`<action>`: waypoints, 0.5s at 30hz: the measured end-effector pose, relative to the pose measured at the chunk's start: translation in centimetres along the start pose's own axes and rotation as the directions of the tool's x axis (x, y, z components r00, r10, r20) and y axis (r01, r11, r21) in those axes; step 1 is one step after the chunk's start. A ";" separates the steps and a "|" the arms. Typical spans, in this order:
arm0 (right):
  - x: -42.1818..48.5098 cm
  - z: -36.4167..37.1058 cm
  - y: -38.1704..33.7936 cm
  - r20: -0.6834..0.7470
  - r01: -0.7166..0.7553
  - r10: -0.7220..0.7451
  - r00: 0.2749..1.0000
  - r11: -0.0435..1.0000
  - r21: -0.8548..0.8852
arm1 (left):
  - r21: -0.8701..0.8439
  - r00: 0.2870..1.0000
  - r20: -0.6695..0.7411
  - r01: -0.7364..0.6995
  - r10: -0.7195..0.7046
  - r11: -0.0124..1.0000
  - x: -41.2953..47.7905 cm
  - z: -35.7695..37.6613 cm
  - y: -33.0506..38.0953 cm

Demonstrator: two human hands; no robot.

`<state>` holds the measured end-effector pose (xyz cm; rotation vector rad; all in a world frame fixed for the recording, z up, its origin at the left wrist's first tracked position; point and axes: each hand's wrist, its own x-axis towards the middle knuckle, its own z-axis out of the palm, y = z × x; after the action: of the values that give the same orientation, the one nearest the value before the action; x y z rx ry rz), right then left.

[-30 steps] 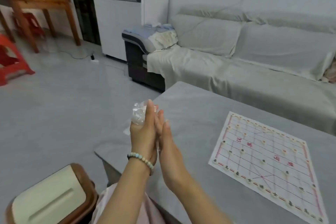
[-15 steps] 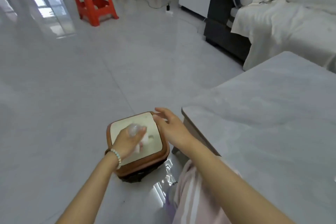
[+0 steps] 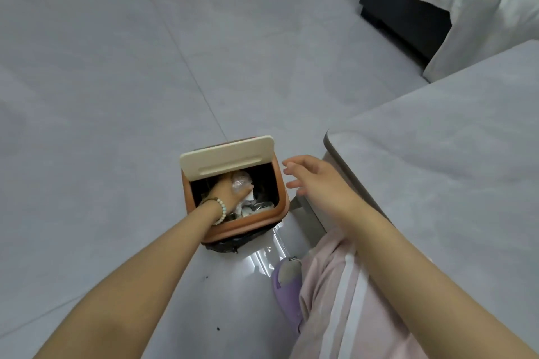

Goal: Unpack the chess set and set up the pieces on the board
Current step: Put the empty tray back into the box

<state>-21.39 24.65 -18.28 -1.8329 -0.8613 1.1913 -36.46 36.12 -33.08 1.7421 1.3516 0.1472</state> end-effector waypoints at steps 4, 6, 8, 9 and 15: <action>0.2 0.4 0.2 0.027 -0.028 0.029 0.999 0.999 -0.033 | 0.248 0.984 0.155 0.045 -0.085 0.968 2.4 1.1 -1.1; 0.4 0.3 0.1 0.013 -0.027 0.027 1.000 0.999 -0.029 | 0.323 0.975 0.208 0.008 -0.079 0.947 2.6 1.4 -1.0; 0.5 0.2 0.2 0.006 -0.027 0.027 1.000 1.000 -0.017 | 0.455 0.972 0.235 -0.134 0.026 0.881 2.7 1.6 -1.3; 0.5 0.2 0.2 0.007 -0.024 0.024 1.000 1.000 -0.015 | 0.510 0.969 0.236 -0.189 0.075 0.839 2.5 1.5 -1.3; 0.6 0.2 0.3 0.012 -0.015 0.015 1.000 1.000 -0.018 | 0.454 0.960 0.260 -0.219 0.108 0.864 2.8 1.2 -1.5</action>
<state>-21.30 25.05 -18.88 -1.8514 -0.8694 1.2086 -35.75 37.76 -35.96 2.2131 1.1271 -0.3148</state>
